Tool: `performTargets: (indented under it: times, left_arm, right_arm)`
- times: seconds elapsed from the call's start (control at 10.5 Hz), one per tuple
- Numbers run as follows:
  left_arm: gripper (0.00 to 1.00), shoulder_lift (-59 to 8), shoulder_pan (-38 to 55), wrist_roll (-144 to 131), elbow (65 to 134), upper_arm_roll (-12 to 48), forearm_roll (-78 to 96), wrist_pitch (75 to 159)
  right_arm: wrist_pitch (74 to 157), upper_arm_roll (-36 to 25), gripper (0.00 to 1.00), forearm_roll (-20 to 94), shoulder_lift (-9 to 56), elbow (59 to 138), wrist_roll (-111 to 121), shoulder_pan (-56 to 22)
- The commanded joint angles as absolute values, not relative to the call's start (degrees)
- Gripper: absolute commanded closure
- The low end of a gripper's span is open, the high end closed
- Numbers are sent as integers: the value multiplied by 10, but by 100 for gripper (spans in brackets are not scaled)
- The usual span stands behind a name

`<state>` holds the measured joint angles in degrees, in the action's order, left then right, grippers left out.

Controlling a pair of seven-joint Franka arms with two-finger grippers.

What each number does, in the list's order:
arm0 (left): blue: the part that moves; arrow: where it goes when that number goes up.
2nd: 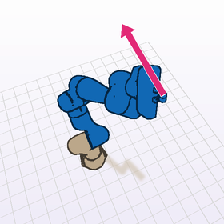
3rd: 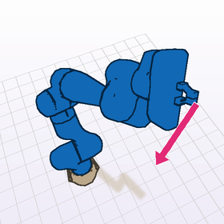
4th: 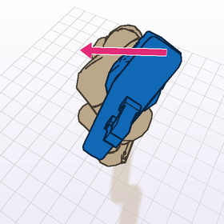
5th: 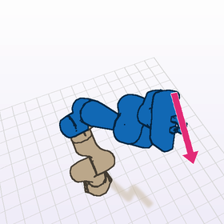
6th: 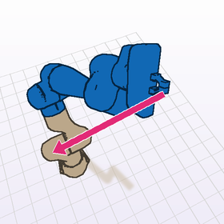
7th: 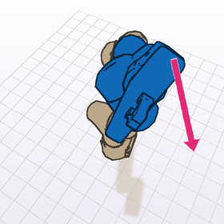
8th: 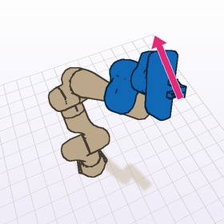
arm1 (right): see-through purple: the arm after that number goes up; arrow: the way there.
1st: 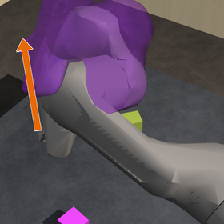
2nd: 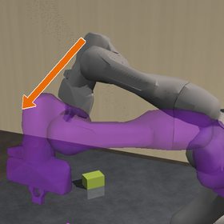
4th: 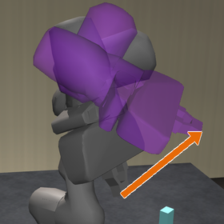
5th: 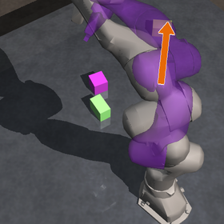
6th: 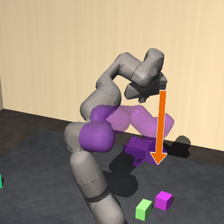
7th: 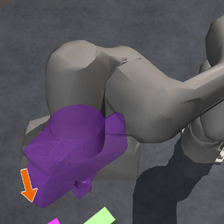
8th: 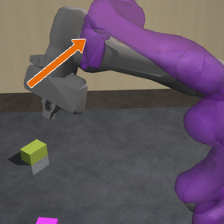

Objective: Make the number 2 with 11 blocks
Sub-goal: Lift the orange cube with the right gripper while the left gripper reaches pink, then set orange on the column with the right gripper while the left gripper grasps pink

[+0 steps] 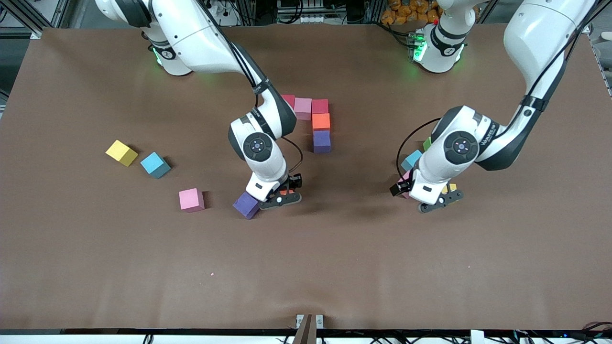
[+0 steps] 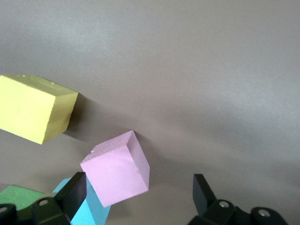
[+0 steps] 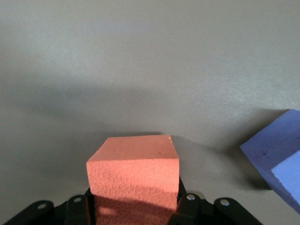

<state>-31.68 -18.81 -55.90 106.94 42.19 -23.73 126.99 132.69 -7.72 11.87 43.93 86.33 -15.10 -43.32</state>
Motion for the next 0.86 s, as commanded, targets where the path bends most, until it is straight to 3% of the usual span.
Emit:
performTargets:
  times: [0.0, 0.19, 0.76]
  left_arm:
    - [0, -351, -195, -561, 1052, 430, -246, 1274]
    - [0, -349, -207, -569, 1065, 429, -244, 1274]
    - [0, -365, -241, -576, 1080, 429, -243, 1270]
  right_arm:
    - [1274, -76, 71, 120, 412, 865, -85, -433]
    - [1236, -76, 70, 120, 377, 889, -55, -444]
    - [1242, -76, 67, 116, 261, 1041, 72, -469]
